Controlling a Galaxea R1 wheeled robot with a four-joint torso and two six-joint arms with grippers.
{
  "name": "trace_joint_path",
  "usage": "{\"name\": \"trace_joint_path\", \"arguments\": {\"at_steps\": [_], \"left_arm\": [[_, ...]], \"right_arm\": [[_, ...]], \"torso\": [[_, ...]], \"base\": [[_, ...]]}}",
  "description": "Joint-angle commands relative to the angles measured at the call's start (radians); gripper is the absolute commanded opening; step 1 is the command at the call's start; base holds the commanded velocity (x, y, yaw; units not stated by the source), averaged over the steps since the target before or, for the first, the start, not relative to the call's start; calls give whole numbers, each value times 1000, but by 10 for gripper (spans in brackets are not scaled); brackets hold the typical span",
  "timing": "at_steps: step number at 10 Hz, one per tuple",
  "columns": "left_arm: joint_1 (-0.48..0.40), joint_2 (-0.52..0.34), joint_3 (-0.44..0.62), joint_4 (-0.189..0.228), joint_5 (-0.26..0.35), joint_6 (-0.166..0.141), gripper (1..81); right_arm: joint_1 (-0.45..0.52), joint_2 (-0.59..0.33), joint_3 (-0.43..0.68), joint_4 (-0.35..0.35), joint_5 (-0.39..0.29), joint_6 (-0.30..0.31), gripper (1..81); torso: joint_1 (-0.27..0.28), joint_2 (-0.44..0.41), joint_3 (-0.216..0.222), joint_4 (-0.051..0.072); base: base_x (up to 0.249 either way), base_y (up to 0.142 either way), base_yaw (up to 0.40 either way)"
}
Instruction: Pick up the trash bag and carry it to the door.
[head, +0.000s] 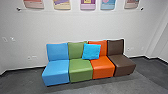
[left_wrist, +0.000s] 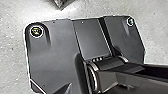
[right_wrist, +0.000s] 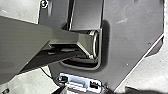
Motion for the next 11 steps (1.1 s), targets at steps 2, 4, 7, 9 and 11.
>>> {"name": "trace_joint_path", "arguments": {"at_steps": [2,4,7,9,11], "left_arm": [[-27,-4,8,9,53,7,811],[-18,-41,61,9,53,7,811],[-21,-171,224,0,53,4,811],[-24,-221,269,-2,52,3,811],[-35,-244,270,-3,53,-5,811]], "right_arm": [[16,-2,18,2,-65,-1,811],[13,-23,68,3,-65,2,811],[13,-112,218,7,-65,8,811],[18,-166,294,5,-68,8,811],[24,-218,363,5,-68,10,811]], "torso": [[0,-1,0,0],[-1,-1,0,0],[-1,-1,0,0],[-1,-1,0,0],[66,-105,-89,-52]], "base": [[0,0,0],[0,0,0],[0,0,0],[0,0,0],[0,0,0]]}}
